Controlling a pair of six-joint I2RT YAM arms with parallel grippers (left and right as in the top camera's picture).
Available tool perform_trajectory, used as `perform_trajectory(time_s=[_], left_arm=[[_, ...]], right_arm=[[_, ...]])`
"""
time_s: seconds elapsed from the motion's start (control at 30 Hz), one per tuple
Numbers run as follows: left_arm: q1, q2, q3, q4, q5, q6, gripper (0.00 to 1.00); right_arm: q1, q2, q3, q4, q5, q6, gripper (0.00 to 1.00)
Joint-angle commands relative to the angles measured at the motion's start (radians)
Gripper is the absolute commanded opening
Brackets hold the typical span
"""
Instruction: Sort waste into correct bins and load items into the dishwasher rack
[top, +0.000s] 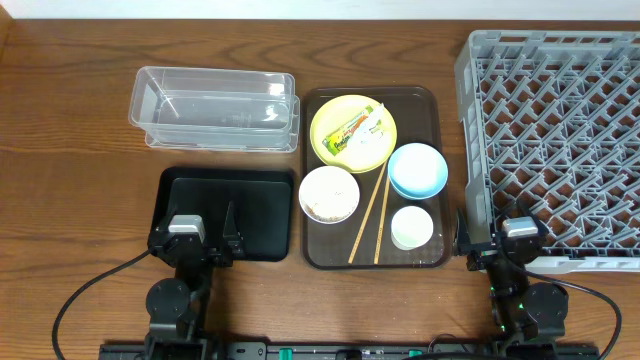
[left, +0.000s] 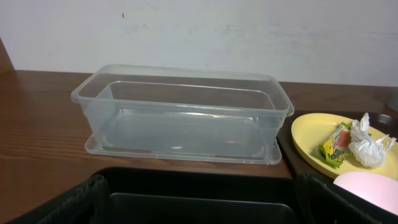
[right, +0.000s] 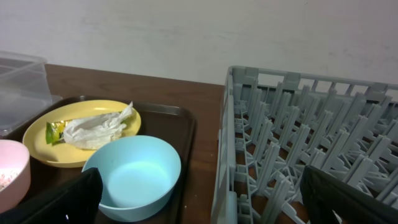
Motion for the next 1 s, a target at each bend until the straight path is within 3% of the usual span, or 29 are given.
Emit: perform_trajectory(time_s=[0.0, 0.17, 0.43, 0.77, 0.97], left_arm=[[0.005, -0.006, -0.029, -0.017, -0.007, 0.017, 0.97], [0.005, -0.003, -0.029, -0.018, -0.008, 0.016, 0.97], [0.005, 0.073, 0.068, -0.089, 0.023, -0.070, 0.97], [0.005, 0.534, 0.500, -0.396, 0.075, -0.070, 0.97], [0.005, 0.879, 0.842, -0.676, 0.100, -0.069, 0.97]], right_arm=[[-0.014, 0.002, -0.002, -0.004, 0.009, 0.049, 0.99], [-0.014, 0.002, 0.006, -0.004, 0.010, 0.138, 0.99], [-0.014, 0.065, 0.156, -0.156, 0.021, 0.137, 0.99], [-0.014, 0.442, 0.486, -0.379, 0.019, 0.169, 0.99], [-0.014, 0.695, 0.727, -0.611, 0.020, 0.173, 0.99]])
